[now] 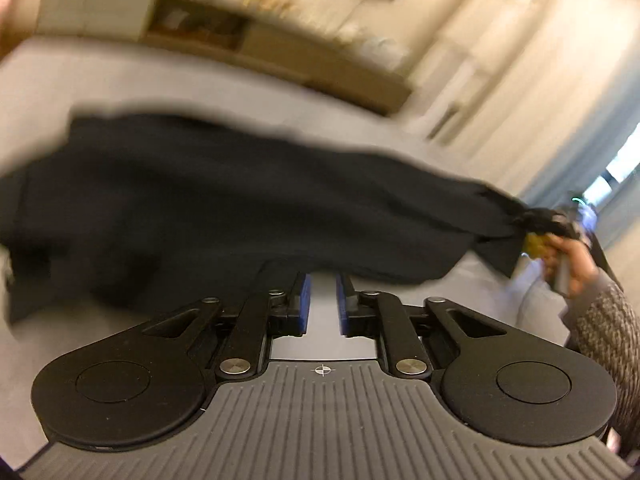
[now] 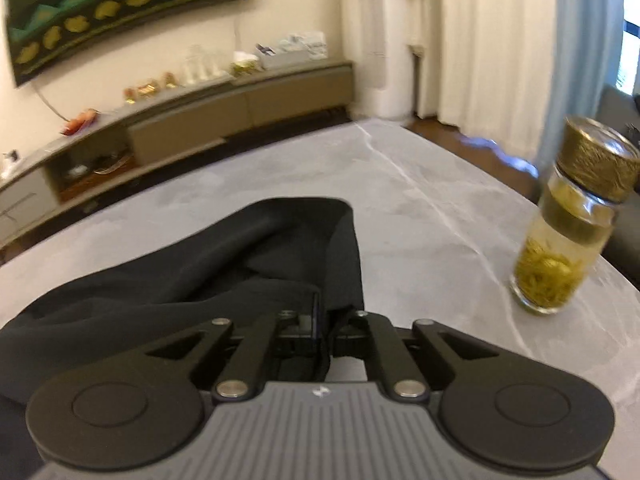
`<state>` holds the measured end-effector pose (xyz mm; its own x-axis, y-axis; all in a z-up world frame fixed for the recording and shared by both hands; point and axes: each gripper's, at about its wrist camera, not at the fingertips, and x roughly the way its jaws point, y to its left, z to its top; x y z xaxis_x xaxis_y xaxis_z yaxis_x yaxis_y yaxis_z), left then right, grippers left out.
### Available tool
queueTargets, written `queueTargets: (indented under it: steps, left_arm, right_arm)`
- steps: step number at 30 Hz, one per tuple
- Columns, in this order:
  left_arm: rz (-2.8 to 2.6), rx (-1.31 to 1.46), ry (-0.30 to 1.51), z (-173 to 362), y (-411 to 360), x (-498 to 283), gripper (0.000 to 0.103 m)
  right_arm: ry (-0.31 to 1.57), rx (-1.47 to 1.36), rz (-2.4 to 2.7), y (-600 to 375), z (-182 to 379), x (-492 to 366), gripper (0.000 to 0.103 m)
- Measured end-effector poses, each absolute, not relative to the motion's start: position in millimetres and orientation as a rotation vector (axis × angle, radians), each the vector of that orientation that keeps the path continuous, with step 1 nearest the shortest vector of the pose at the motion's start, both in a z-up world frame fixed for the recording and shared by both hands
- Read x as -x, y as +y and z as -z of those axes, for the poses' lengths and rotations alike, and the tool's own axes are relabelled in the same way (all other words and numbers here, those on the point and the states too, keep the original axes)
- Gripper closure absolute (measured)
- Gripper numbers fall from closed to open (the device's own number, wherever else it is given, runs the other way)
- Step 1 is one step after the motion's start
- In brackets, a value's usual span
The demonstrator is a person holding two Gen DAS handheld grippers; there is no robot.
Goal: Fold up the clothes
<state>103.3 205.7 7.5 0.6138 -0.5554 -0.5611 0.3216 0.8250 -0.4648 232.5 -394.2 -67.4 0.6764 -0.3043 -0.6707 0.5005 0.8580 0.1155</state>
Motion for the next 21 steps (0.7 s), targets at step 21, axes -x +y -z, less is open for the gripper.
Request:
queueTargets:
  steps: [21]
  left_arm:
    - [0.239,0.410,0.756,-7.8,267.4,-116.0,0.067]
  right_arm:
    - [0.723,-0.306,0.427,-391.7,66.9,-231.3,0.096]
